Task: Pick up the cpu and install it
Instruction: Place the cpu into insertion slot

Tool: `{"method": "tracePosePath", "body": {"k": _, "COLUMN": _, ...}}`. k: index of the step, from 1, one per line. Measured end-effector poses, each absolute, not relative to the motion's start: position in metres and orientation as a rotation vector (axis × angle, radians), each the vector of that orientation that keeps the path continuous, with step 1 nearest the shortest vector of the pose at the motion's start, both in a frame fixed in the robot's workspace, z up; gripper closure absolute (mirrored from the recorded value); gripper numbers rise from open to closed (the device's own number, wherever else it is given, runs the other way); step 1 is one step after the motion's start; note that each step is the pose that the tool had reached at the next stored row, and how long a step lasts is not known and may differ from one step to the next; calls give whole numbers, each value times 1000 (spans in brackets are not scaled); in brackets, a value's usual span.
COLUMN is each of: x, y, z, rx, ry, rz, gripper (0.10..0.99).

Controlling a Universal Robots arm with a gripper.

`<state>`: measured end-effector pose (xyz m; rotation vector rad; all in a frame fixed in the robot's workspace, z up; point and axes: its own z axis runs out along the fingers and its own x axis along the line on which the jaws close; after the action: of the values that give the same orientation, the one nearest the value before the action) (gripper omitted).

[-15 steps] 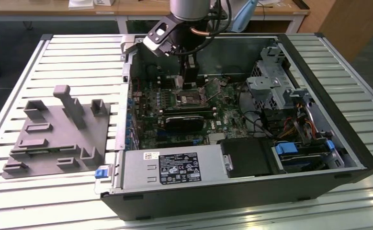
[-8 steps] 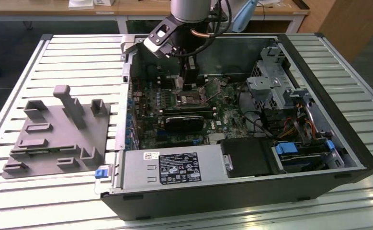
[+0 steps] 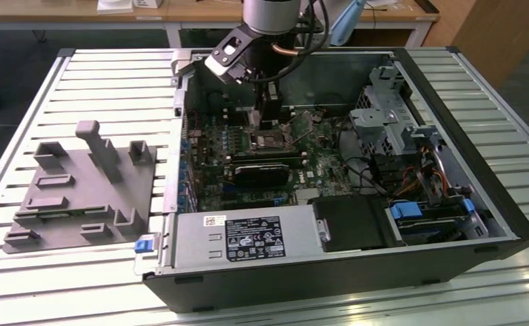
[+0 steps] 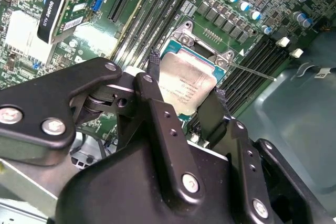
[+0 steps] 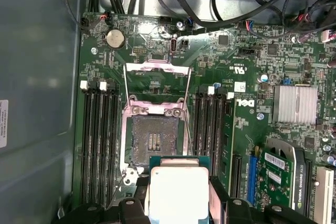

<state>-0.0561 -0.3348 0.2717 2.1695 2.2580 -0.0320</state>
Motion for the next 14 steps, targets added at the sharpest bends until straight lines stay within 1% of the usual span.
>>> {"method": "tracePosePath", "body": {"k": 14, "x": -54, "y": -335, "z": 265, "rx": 2174, "ry": 2263, "rz": -43, "gripper": 549}}
